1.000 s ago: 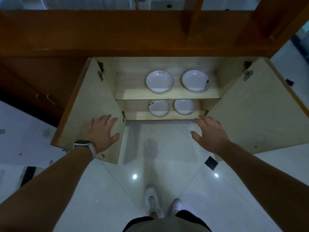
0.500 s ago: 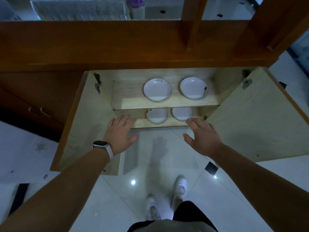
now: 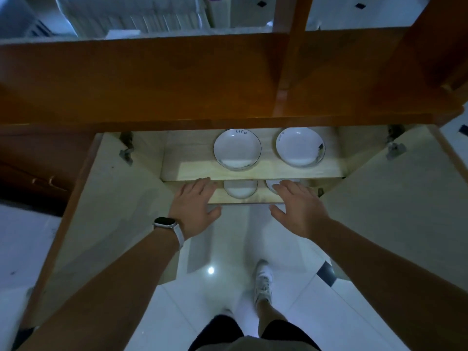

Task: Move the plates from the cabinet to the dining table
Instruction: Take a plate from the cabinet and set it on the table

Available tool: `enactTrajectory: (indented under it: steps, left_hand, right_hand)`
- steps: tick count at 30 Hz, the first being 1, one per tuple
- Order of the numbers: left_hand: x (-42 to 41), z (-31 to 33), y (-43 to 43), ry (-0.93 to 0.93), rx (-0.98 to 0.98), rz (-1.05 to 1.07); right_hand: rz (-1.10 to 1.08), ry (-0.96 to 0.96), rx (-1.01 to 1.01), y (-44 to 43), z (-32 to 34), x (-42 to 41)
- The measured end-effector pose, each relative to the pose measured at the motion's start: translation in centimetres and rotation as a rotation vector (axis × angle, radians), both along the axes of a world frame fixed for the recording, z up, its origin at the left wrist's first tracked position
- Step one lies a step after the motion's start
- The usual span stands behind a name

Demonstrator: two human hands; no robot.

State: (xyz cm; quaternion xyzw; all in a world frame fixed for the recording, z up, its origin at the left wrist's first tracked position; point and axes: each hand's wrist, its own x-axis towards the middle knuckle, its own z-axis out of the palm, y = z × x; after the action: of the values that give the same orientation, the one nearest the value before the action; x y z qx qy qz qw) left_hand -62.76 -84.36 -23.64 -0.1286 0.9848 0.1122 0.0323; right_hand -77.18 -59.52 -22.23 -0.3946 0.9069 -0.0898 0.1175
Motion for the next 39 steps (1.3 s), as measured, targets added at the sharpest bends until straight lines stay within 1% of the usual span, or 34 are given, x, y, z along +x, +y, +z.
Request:
enactTrajectory:
  steps: [2, 6, 12, 16, 20, 24, 27, 29, 30, 33, 37, 39]
  left_hand:
    - [-1.6, -0.3, -0.1, -0.001, 0.004, 0.011]
    - [-4.1, -1.4, -0.2, -0.004, 0.016, 0.031]
    - [-6.7, -4.7, -1.4, -0.007, 0.042, 0.055]
    - [-8.5, -8.5, -3.3, -0.009, 0.056, 0.050]
    - [-10.6, -12.9, -5.3, 0.008, 0.116, 0.101]
    - [-13.1, -17.9, -7.8, 0.059, 0.137, 0.168]
    - [-14.6, -20.2, -9.1, 0.102, 0.235, 0.313]
    - [-15.4, -21.1, -9.5, 0.140, 0.307, 0.407]
    - [-15.9, -21.2, -9.6, 0.150, 0.364, 0.453]
    - [-17.4, -22.3, -10.3, 0.170, 0.630, 0.583]
    - [-19.5, -23.7, -12.0, 0.152, 0.765, 0.698]
    - [-20.5, -24.1, -12.7, 0.142, 0.804, 0.717]
  right_hand:
    - [0.024, 0.014, -0.014, -0.5, -0.5, -1.9]
    - [0.044, -0.037, -0.007, -1.6, -1.6, -4.8]
    - [0.089, -0.040, 0.005, -4.0, -4.6, -7.5]
    - [0.061, -0.008, -0.002, -6.3, -7.9, -9.0]
    - [0.049, 0.008, 0.019, -8.6, -12.3, -10.3]
    - [-0.074, -0.041, -0.039, -10.9, -17.2, -12.0]
    - [-0.236, -0.175, -0.097, -12.9, -20.0, -13.5]
    - [-0.336, -0.220, -0.170, -14.0, -21.3, -14.4]
    - [-0.375, -0.240, -0.194, -14.6, -22.0, -14.9]
    - [-0.476, -0.312, -0.240, -16.1, -23.7, -16.3]
    - [-0.580, -0.370, -0.331, -17.4, -25.8, -18.2]
    - [-0.613, -0.425, -0.354, -17.7, -26.5, -18.8]
